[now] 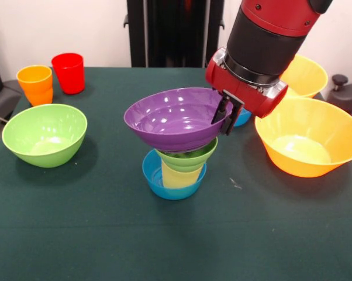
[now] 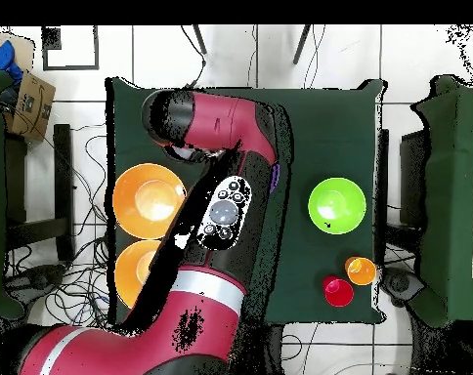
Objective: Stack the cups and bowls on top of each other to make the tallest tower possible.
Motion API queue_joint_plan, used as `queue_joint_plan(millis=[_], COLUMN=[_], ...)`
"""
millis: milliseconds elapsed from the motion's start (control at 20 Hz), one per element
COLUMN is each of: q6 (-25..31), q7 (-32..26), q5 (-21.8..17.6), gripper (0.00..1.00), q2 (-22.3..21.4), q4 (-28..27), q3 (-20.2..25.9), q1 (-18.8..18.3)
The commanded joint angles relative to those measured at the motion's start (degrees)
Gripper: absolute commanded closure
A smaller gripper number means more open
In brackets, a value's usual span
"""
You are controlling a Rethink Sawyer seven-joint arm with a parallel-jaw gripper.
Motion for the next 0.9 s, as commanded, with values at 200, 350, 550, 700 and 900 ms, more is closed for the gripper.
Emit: queue_joint_plan(millis=[200,350,550,700,900], q6=[5.8,9.9,11.1,11.8,13.2], q7=[0.3,0.1,-0.7,-1.0,-1.1], q5=[-0.5,-1.4,-2.9,-3.9,-5.3], gripper=[1.0,1.0,1.0,1.0,1.0], q2=[0.1,0.5,0.8,1.1,1.3], q4=[3.1,2.4,2.4,1.8,1.7], q3=[8.1,7.2,6.1,5.3,4.3], q1=[-1.2,-1.2,-1.0,-0.9,-0.7])
